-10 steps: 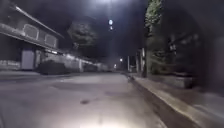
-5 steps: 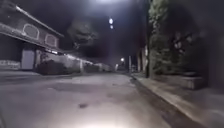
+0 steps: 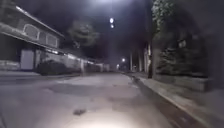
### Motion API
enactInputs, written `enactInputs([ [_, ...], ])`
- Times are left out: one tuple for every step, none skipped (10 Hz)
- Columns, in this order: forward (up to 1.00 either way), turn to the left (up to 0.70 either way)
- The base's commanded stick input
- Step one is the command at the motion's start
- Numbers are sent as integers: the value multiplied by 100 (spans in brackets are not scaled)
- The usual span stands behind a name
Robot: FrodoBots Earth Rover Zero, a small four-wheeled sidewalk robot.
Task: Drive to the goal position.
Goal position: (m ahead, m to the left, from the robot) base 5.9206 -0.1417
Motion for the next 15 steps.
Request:
enactInputs([
  [49, -49],
  [49, -49],
  [49, -49],
  [49, -49],
  [49, -49],
  [49, -49],
  [49, -43],
  [49, -8],
  [49, 2],
  [49, 4],
  [49, 4],
  [49, 4],
  [49, 4],
  [49, 4],
  [49, 4],
])
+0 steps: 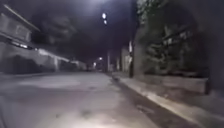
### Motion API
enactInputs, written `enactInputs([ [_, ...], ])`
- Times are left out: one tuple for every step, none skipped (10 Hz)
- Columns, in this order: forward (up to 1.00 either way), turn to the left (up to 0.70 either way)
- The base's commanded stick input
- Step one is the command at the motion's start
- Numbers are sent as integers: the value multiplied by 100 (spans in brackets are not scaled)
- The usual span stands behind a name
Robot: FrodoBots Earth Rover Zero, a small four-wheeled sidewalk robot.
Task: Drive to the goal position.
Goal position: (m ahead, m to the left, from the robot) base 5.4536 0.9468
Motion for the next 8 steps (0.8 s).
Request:
enactInputs([
  [49, 4],
  [49, 4],
  [49, 4],
  [49, 4],
  [49, 4],
  [49, 4],
  [49, 4],
  [49, 4],
])
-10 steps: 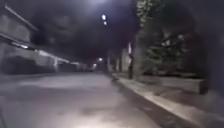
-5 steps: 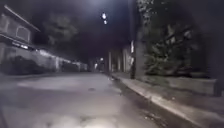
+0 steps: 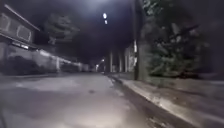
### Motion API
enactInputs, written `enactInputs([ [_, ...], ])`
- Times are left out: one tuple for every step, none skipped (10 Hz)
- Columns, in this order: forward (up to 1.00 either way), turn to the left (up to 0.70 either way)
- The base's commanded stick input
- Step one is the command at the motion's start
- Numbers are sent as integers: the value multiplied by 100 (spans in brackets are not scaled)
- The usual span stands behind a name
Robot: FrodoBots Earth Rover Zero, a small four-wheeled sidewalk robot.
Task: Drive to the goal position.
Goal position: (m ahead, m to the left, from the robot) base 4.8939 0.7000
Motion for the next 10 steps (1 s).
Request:
enactInputs([
  [49, 4],
  [49, 4],
  [49, 4],
  [49, 4],
  [49, 4],
  [49, 4],
  [49, 4],
  [49, 4],
  [49, 4],
  [49, 5],
])
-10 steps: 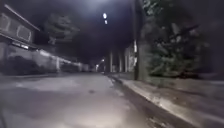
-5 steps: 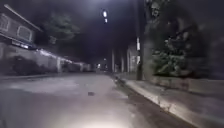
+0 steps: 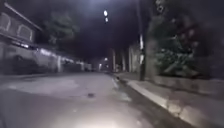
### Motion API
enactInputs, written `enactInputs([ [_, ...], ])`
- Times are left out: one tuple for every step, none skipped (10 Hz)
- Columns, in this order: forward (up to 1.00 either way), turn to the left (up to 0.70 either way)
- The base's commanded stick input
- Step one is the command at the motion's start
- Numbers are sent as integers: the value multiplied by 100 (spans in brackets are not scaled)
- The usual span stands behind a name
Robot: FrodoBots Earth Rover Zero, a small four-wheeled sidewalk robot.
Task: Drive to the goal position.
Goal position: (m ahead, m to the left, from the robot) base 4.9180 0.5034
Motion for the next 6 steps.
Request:
enactInputs([
  [49, 4],
  [49, 4],
  [49, 4],
  [49, 4],
  [49, 4],
  [49, 4],
])
